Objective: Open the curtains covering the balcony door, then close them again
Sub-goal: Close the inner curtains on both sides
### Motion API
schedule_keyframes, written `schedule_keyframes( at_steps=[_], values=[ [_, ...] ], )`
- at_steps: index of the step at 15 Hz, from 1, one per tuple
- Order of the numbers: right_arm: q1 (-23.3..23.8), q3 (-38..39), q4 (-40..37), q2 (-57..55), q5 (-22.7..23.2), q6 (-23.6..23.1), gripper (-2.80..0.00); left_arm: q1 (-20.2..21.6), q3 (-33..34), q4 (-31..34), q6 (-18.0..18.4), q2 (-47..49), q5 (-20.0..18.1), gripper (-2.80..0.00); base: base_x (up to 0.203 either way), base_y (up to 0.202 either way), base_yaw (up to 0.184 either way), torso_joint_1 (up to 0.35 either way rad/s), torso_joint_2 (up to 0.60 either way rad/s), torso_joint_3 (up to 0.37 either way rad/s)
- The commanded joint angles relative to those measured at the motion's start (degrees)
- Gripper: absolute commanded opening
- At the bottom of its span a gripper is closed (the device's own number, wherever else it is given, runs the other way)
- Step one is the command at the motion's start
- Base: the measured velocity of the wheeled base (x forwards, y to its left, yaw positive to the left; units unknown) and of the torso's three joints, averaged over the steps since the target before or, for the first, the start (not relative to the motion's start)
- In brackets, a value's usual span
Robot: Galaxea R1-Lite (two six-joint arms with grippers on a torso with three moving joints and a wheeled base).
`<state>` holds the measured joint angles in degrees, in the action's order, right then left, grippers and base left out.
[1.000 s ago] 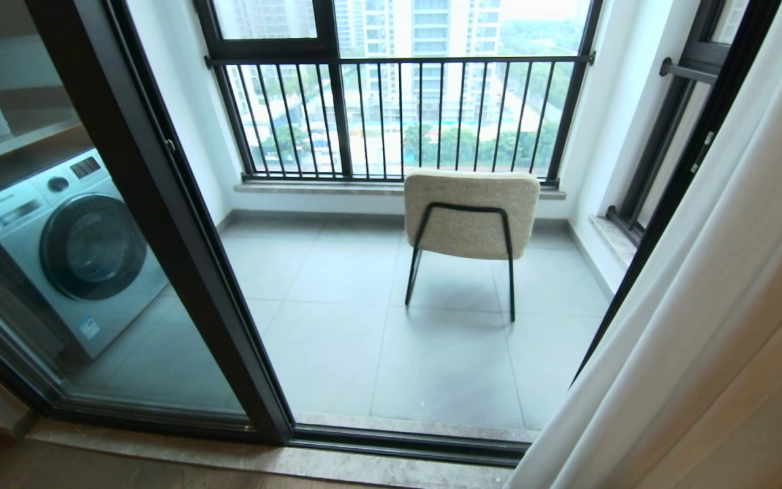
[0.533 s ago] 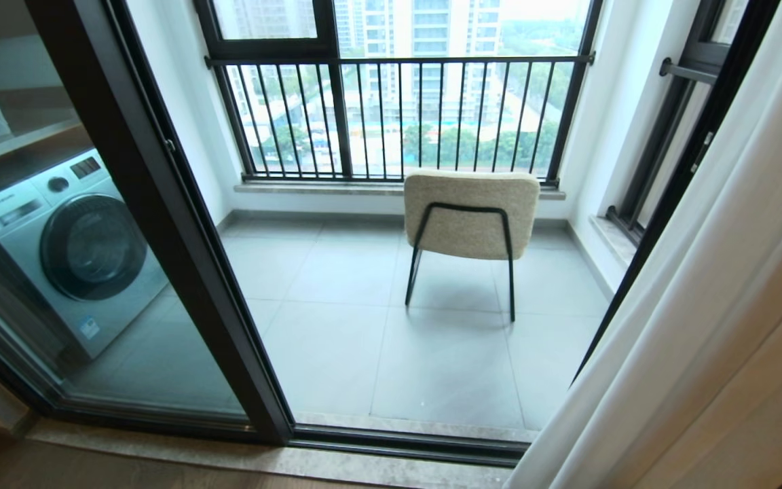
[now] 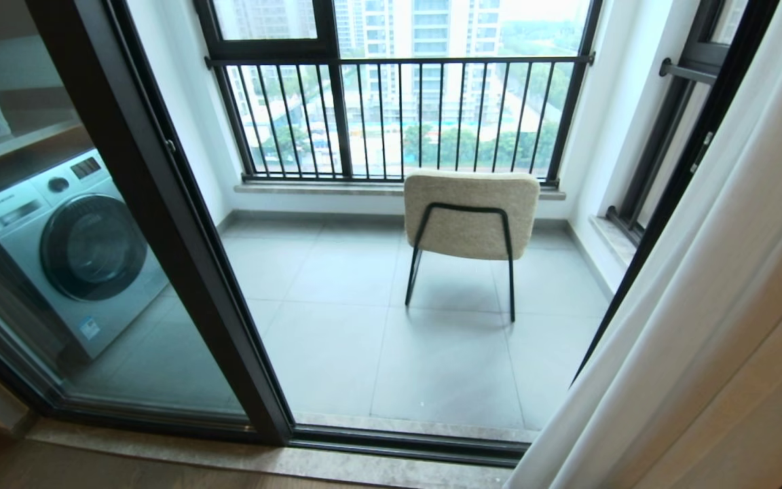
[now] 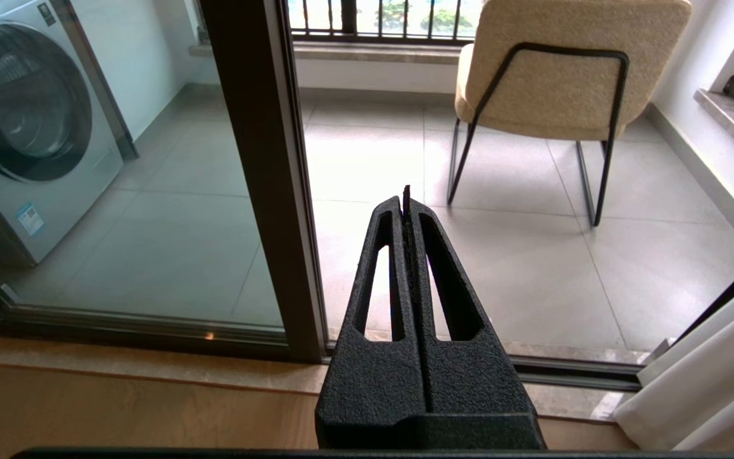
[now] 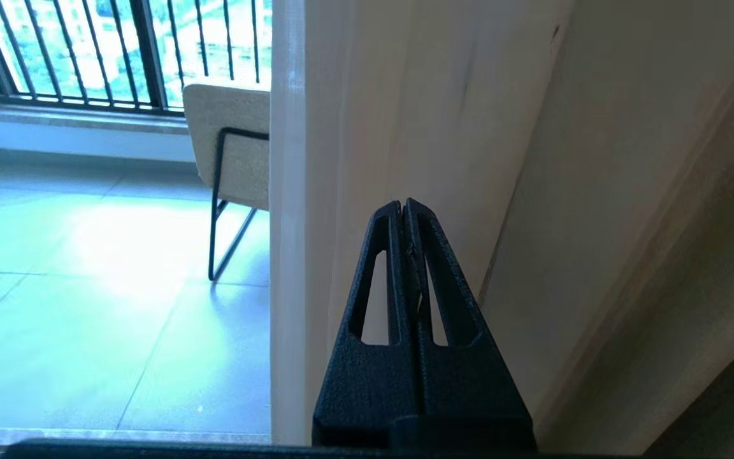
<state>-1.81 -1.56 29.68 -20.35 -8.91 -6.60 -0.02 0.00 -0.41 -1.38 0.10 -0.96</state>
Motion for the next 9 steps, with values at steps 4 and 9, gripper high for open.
schedule_keyframes(
  at_steps=[4,9],
  values=[
    [2.22,1.55,-7.78,9.41,2.64,0.08,-2.8,-0.04,0.0,-0.02,-0.03,-0.01,0.0,-2.8,0.0,0.0,0.0,0.0,0.0,0.0],
    [2.17,1.56,-20.73,19.53,5.5,0.43,-2.8,0.02,0.0,-0.02,-0.03,-0.01,0.0,-2.8,0.0,0.0,0.0,0.0,0.0,0.0]
  ],
)
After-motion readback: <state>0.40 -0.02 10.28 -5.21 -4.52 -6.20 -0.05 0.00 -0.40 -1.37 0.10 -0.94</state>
